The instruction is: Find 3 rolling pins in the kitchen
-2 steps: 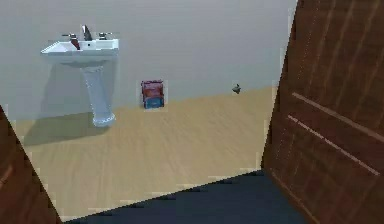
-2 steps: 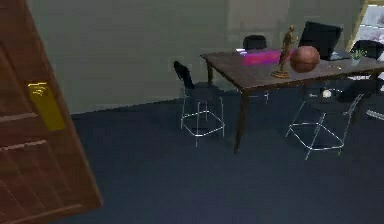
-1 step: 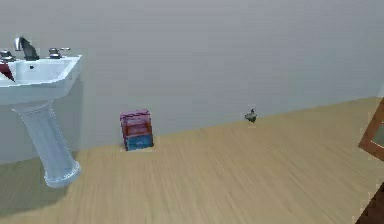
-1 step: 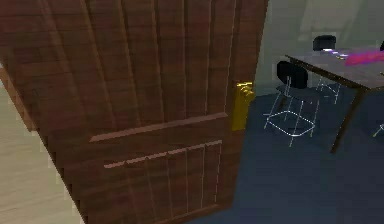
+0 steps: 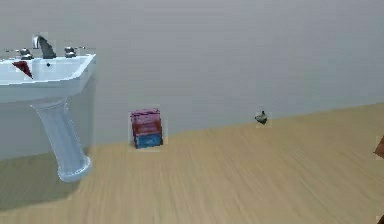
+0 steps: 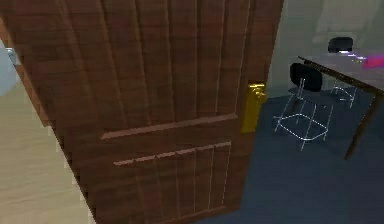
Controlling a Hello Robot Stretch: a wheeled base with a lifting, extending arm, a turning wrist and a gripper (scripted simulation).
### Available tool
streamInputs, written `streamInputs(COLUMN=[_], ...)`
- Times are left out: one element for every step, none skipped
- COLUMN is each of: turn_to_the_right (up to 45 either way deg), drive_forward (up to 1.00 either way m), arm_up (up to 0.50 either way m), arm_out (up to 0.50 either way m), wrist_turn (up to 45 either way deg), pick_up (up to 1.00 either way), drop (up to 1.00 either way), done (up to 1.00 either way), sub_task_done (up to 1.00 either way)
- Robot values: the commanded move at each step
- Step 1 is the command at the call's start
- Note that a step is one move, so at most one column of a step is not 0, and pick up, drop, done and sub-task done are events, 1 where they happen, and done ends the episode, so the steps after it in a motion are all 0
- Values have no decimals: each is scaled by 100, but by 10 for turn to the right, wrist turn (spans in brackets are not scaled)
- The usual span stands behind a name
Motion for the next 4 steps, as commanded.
streamInputs(turn_to_the_right=[0,450,30,-60], drive_forward=[55,0,0,0], arm_up=[0,0,0,0], arm_out=[0,0,0,0], wrist_turn=[0,0,0,0], pick_up=[0,0,0,0], drop=[0,0,0,0], done=[0,0,0,0], sub_task_done=[0,0,0,0])
